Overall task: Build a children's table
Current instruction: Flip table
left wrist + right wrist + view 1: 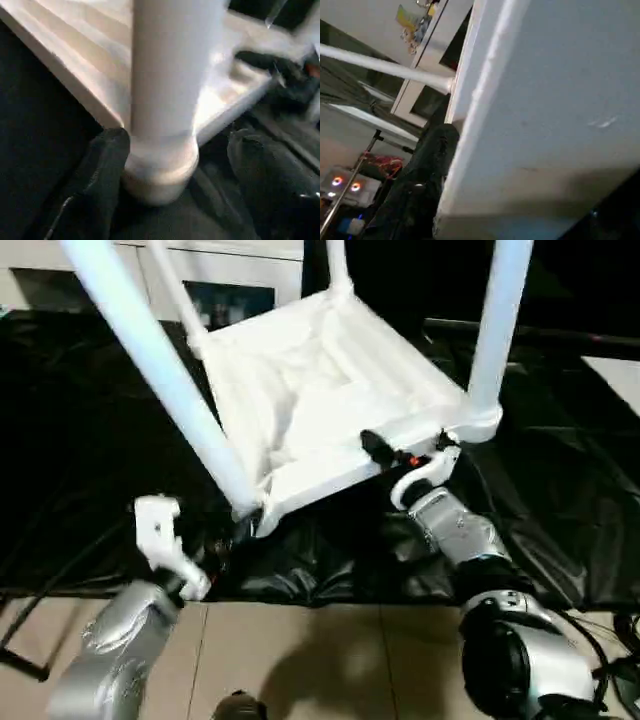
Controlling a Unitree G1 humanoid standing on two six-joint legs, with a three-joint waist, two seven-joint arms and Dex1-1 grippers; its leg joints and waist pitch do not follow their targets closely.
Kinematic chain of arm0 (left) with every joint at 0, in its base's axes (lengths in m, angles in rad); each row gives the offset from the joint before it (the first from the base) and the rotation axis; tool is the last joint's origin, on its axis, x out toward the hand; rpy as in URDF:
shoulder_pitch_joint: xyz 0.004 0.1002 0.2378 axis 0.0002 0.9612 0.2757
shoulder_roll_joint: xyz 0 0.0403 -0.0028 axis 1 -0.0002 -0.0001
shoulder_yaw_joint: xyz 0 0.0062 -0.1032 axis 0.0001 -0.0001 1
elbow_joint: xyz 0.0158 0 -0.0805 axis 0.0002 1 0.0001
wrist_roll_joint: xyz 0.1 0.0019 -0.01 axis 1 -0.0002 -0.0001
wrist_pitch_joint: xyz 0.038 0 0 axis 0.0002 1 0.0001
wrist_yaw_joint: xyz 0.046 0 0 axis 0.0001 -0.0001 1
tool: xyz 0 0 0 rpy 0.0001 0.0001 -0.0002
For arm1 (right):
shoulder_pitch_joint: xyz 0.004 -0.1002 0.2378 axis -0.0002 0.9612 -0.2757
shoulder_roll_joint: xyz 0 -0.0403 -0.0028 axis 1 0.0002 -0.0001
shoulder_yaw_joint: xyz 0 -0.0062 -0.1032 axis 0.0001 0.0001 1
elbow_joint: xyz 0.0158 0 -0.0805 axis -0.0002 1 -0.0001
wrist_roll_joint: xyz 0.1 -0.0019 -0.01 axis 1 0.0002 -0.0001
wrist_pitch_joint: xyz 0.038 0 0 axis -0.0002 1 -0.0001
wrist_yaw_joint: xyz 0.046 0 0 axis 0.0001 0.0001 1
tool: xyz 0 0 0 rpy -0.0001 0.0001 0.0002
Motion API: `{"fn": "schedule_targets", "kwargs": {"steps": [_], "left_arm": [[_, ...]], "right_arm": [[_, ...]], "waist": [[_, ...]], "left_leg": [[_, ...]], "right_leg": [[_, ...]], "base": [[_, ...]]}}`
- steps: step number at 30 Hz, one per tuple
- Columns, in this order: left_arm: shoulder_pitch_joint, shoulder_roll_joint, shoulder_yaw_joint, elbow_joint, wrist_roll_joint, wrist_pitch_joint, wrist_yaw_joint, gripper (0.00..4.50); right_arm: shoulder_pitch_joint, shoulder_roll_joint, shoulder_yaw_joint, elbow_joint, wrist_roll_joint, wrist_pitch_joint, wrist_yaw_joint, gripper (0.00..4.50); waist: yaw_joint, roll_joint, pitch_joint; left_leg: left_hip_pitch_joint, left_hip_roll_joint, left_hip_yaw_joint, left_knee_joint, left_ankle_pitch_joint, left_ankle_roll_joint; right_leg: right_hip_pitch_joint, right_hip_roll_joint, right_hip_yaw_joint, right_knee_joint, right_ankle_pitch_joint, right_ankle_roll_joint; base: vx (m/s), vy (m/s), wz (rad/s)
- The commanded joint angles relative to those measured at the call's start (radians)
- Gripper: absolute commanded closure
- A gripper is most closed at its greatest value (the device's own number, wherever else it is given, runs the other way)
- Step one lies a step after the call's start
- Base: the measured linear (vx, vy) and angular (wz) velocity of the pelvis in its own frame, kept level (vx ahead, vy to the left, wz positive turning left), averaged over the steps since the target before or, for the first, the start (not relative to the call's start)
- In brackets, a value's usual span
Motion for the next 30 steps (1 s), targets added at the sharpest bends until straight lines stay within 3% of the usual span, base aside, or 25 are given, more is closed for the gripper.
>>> {"fn": "schedule_targets", "kwargs": {"steps": [1,3,7,10,15,16,19,21,24,28,30], "left_arm": [[0.009,0.01,-0.013,-0.02,0.005,0.01,-0.033,0.54],[0.019,0.039,-0.025,-0.035,0.002,-0.003,-0.065,0.44],[0.029,0.078,-0.078,-0.107,-0.003,-0.022,-0.137,0.31],[0.008,0.095,-0.109,-0.138,0.01,-0.017,-0.14,0.02],[-0.052,0.093,-0.12,-0.16,0.032,-0.043,-0.134,0.0],[-0.068,0.097,-0.125,-0.159,0.043,-0.054,-0.138,0.0],[-0.107,0.1,-0.135,-0.163,0.055,-0.055,-0.135,0.0],[-0.171,0.103,-0.136,-0.163,0.092,-0.039,-0.084,0.0],[-0.266,0.116,-0.125,-0.121,0.15,-0.02,-0.022,0.0],[-0.323,0.131,-0.124,-0.067,0.203,-0.032,0.004,0.0],[-0.35,0.14,-0.123,-0.041,0.226,-0.042,0.008,0.0]], "right_arm": [[-0.038,-0.053,-0.019,-0.103,-0.012,-0.075,-0.02,2.45],[-0.036,-0.061,-0.017,-0.126,-0.014,-0.078,-0.029,2.47],[-0.022,-0.079,0.002,-0.195,-0.057,-0.108,-0.07,2.52],[-0.009,-0.096,0.024,-0.257,-0.109,-0.126,-0.133,2.6],[0.019,-0.12,0.061,-0.355,-0.168,-0.102,-0.202,2.66],[0.027,-0.128,0.078,-0.379,-0.195,-0.098,-0.218,2.67],[0.044,-0.141,0.113,-0.424,-0.247,-0.083,-0.248,2.67],[0.064,-0.16,0.173,-0.476,-0.319,-0.063,-0.279,2.67],[0.069,-0.173,0.22,-0.517,-0.363,-0.016,-0.316,2.67],[0.071,-0.181,0.25,-0.542,-0.386,0.017,-0.337,2.71],[0.072,-0.185,0.259,-0.557,-0.396,0.036,-0.355,2.72]], "waist": [[-0.007,0.022,-0.074],[-0.006,0.018,-0.073],[-0.005,0.021,-0.071],[-0.006,0.021,-0.072],[-0.009,0.02,-0.072],[-0.011,0.024,-0.073],[-0.012,0.02,-0.075],[-0.012,0.021,-0.073],[-0.018,0.019,-0.071],[-0.02,0.012,-0.072],[-0.021,0.014,-0.074]], "left_leg": [[0.044,0.035,-0.005,-0.072,-0.204,-0.054],[0.047,0.036,-0.004,-0.073,-0.228,-0.066],[0.044,0.035,-0.004,-0.074,-0.227,-0.074],[0.043,0.032,-0.004,-0.073,-0.222,-0.08],[0.042,0.028,-0.005,-0.072,-0.216,-0.091],[0.042,0.028,-0.006,-0.071,-0.212,-0.093],[0.043,0.026,-0.005,-0.068,-0.201,-0.09],[0.043,0.026,-0.005,-0.069,-0.209,-0.093],[0.042,0.025,-0.007,-0.07,-0.217,-0.101],[0.042,0.022,-0.007,-0.07,-0.23,-0.1],[0.044,0.022,-0.007,-0.069,-0.234,-0.101]], "right_leg": [[0.024,-0.051,0.028,-0.061,0.01,-0.173],[0.022,-0.052,0.029,-0.063,-0.012,-0.168],[0.018,-0.052,0.029,-0.062,-0.027,-0.157],[0.02,-0.051,0.031,-0.061,-0.028,-0.144],[0.022,-0.048,0.031,-0.062,-0.026,-0.119],[0.021,-0.047,0.031,-0.062,-0.017,-0.115],[0.022,-0.046,0.032,-0.06,-0.006,-0.111],[0.022,-0.044,0.032,-0.063,-0.025,-0.106],[0.024,-0.044,0.032,-0.065,-0.056,-0.092],[0.021,-0.045,0.034,-0.069,-0.101,-0.078],[0.019,-0.045,0.035,-0.069,-0.102,-0.08]], "base": [[0.0,0.0,0.0],[0.0,0.0,0.0],[0.0,0.0,0.0],[0.0,0.0,0.0],[0.0,0.0,0.0],[0.0,0.0,0.0],[0.0,0.0,0.0],[0.0,0.0,0.0],[0.0,0.0,0.0],[0.0,0.0,0.0],[0.0,0.0,0.0]]}}
